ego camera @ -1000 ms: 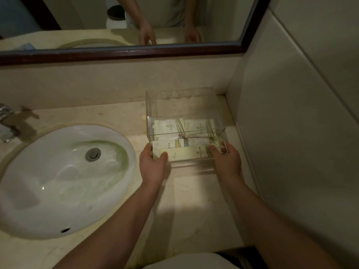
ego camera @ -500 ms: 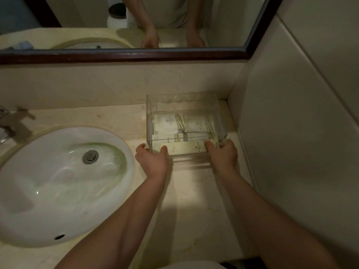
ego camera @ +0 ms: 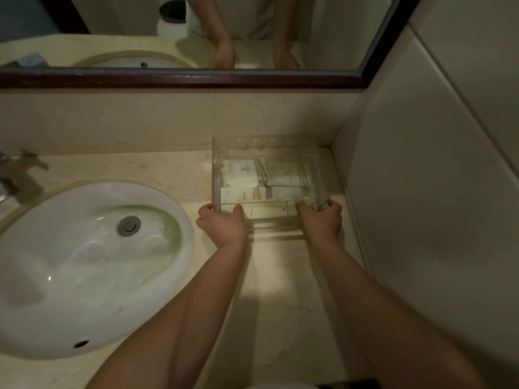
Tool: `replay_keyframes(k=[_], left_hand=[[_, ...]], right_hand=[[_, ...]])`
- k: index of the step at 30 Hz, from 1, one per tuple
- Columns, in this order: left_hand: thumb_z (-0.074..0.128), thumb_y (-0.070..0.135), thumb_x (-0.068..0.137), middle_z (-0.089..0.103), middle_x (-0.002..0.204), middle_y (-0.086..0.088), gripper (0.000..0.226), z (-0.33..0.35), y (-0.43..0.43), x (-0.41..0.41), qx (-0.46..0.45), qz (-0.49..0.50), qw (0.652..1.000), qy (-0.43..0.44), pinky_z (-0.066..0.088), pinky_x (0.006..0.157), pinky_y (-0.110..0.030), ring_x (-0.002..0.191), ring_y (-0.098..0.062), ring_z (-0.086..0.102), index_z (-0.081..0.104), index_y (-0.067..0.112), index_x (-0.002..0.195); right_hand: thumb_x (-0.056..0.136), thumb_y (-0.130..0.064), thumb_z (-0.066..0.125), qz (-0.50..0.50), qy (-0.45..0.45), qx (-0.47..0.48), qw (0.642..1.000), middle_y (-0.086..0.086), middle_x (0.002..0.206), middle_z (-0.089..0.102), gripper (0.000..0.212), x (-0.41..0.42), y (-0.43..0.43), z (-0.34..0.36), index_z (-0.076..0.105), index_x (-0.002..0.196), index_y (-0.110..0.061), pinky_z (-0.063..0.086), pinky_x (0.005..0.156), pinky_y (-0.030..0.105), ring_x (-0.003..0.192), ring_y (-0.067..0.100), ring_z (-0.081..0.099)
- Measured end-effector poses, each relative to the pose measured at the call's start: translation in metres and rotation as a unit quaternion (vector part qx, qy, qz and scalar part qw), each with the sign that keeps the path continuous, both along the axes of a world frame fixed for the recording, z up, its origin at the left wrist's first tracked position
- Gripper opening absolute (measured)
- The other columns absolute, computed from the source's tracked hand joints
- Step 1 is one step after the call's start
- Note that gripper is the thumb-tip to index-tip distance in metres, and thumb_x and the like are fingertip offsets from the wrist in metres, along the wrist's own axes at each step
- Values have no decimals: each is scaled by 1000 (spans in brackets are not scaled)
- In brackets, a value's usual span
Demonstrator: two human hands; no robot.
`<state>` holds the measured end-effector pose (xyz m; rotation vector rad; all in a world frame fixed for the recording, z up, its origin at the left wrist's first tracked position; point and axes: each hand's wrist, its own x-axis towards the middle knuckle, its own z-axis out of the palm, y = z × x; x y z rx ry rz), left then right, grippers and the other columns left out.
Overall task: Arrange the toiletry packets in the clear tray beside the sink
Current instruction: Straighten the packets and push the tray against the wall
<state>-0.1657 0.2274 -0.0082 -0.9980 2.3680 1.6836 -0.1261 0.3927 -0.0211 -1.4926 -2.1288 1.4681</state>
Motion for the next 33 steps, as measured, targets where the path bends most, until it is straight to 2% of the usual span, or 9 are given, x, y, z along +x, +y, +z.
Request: replay_keyframes(k=[4, 8, 13, 14, 16, 18, 21, 25, 33], left_hand=[[77, 23, 69, 47, 122, -16, 61, -2, -2, -6, 1, -1, 1000, -29, 50, 88, -42, 99, -36, 57, 47, 5, 119], [77, 24, 67, 49, 122, -13, 65, -2, -8, -6, 9, -23, 1000, -8, 52, 89, -42, 98, -33, 59, 47, 8, 122], [86, 23, 66, 28, 136, -10, 97, -11, -18, 16, 0, -164, 985, 48, 37, 90, -16, 105, -16, 45, 28, 13, 143], [88, 22, 63, 25, 139, -11, 106, -15, -22, 18, -19, -200, 978, 55, 36, 96, -17, 111, -17, 40, 23, 12, 146], [91, 25, 55, 33, 139, -15, 113, -22, -29, 15, -87, -248, 962, 73, 36, 109, -38, 121, -27, 39, 24, 10, 144], [90, 36, 48, 48, 129, -14, 112, -27, -36, 9, -130, -263, 953, 79, 43, 101, -50, 115, -34, 49, 31, 12, 139], [87, 42, 46, 61, 117, -5, 101, -29, -40, 4, -132, -262, 952, 88, 49, 92, -48, 106, -30, 56, 38, 19, 132], [89, 36, 49, 62, 114, -2, 87, -25, -37, -1, -129, -236, 957, 110, 50, 90, -45, 105, -26, 56, 48, 19, 124], [86, 39, 59, 61, 109, -6, 63, -23, -34, -17, -148, -213, 961, 98, 52, 83, -40, 98, -26, 59, 56, 13, 109]], right_hand=[[73, -34, 77, 1, -4, -19, 1000, 12, 130, 58, 79, 0, 3, 1, 40, 137, -8, 44, 80, 27, 111, 28, 60], [73, -32, 77, -10, 9, -42, 999, 11, 127, 60, 76, -1, 3, 1, 41, 135, -10, 45, 78, 27, 107, 27, 61], [74, -26, 77, 3, 53, -42, 998, 10, 125, 61, 76, 2, -4, 1, 40, 137, -8, 44, 76, 23, 94, 19, 60], [73, -25, 76, 18, 58, -31, 998, 11, 125, 59, 77, 7, -6, -1, 39, 139, -9, 44, 74, 21, 93, 18, 60], [73, -23, 74, 63, 54, 1, 997, 11, 128, 52, 78, 18, -8, -2, 36, 141, -13, 42, 65, 15, 95, 19, 60], [77, -21, 73, 108, 28, 37, 993, 8, 137, 42, 83, 28, -7, 0, 29, 147, -16, 40, 71, 13, 107, 22, 55], [75, -23, 80, 134, 18, 57, 989, 7, 148, 31, 96, 32, -2, 6, 22, 151, -15, 37, 84, 19, 115, 18, 50], [70, -22, 85, 117, 46, 32, 992, 6, 140, 42, 93, 23, 2, 5, 32, 145, -13, 41, 85, 22, 116, 19, 54], [68, -37, 83, 105, -7, 110, 988, 11, 126, 52, 76, 2, 15, -3, 49, 128, -5, 40, 78, 26, 108, 28, 58]])
